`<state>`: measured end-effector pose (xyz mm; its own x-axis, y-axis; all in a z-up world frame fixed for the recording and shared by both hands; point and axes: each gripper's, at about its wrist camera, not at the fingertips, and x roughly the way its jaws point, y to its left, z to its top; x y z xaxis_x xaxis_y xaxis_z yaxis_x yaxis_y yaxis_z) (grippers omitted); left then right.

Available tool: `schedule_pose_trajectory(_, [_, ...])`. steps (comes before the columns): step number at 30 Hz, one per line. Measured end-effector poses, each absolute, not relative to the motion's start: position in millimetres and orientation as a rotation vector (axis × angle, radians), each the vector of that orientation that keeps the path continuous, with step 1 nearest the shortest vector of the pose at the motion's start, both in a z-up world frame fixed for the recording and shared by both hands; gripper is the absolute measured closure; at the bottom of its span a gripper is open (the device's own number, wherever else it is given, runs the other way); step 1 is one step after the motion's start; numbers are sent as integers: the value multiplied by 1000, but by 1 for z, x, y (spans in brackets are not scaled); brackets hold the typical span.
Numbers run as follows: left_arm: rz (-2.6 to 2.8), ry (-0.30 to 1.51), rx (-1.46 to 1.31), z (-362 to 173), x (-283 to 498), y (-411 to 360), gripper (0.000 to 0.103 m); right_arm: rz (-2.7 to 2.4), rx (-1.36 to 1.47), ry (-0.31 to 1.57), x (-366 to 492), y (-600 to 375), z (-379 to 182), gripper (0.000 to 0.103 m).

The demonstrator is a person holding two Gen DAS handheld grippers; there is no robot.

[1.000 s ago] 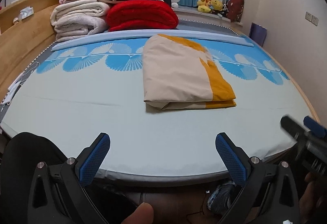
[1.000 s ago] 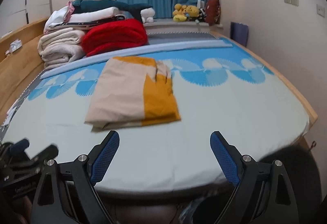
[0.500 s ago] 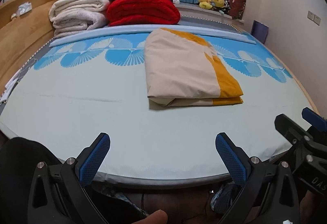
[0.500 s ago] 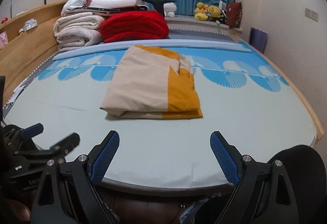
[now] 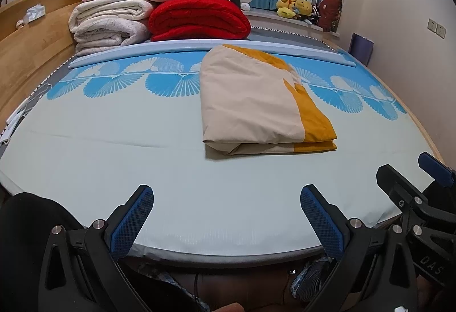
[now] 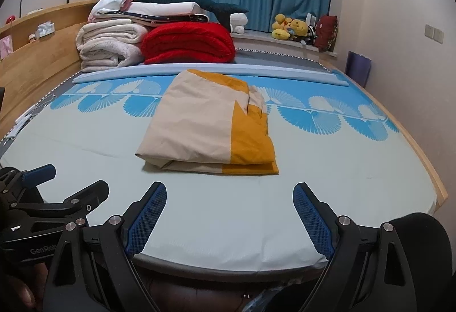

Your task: Fold large clothes

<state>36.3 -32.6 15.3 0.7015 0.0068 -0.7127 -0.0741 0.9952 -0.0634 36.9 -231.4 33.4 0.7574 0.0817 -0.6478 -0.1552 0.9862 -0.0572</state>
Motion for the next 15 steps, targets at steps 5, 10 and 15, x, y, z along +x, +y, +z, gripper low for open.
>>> schedule_pose_trajectory(5, [47, 790, -91, 15, 37, -31, 1, 129, -112, 693, 39, -231, 34, 13])
schedule_pose_trajectory(10, [46, 788, -88, 15, 37, -31, 1, 128, -115, 692, 39, -230, 34, 13])
schedule_pose_trajectory(15, [47, 788, -88, 15, 37, -32, 1, 126, -113, 692, 38, -229, 34, 13])
